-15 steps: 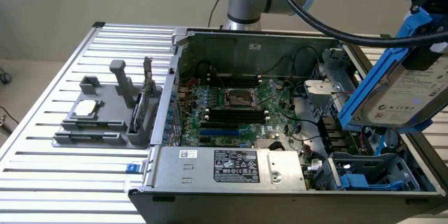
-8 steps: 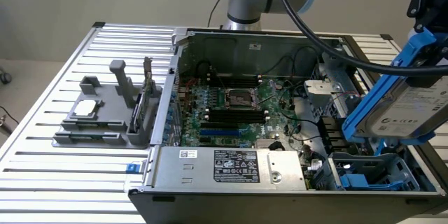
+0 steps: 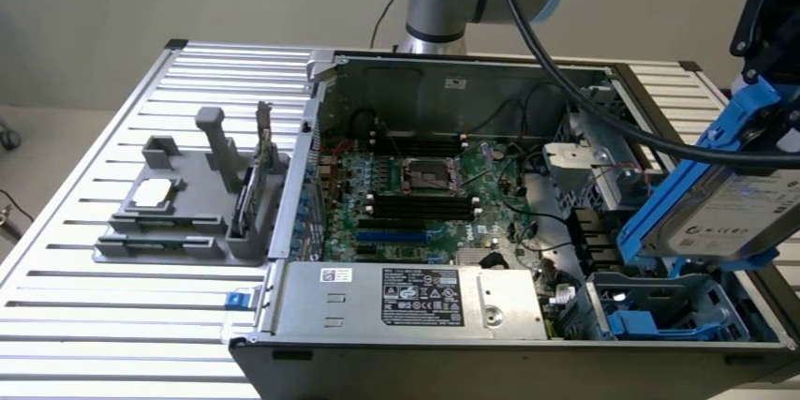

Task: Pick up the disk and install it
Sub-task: 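Insert the disk into the insertion slot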

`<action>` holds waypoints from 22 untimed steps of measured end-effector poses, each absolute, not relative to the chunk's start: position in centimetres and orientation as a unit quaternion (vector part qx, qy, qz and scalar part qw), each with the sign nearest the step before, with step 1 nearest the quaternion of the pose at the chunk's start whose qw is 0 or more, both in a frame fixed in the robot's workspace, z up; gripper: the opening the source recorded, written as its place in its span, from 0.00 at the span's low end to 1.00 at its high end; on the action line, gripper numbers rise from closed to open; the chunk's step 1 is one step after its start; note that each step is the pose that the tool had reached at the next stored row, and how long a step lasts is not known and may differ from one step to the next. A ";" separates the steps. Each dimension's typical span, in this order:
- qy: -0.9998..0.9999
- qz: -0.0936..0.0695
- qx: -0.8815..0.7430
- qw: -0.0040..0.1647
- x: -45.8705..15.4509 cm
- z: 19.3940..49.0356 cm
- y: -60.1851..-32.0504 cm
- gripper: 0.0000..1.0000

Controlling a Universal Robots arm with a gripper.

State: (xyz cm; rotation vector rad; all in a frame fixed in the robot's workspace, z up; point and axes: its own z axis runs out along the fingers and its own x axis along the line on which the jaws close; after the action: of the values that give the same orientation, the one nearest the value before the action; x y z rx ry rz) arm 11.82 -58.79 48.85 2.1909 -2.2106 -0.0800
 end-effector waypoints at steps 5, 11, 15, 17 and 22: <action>-0.710 -0.026 0.704 0.015 12.0 48.2 -58.9 0.33; -0.710 -0.026 0.704 0.015 12.0 48.2 -58.9 0.33; -0.710 -0.027 0.704 0.015 12.0 48.2 -58.9 0.33; -0.710 -0.027 0.704 0.015 12.0 48.2 -58.9 0.33; -0.710 -0.026 0.704 0.014 12.0 48.2 -58.9 0.33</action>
State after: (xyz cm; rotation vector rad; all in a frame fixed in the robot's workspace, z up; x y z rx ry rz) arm 11.97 -58.86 48.17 2.1909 -2.2103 -0.0818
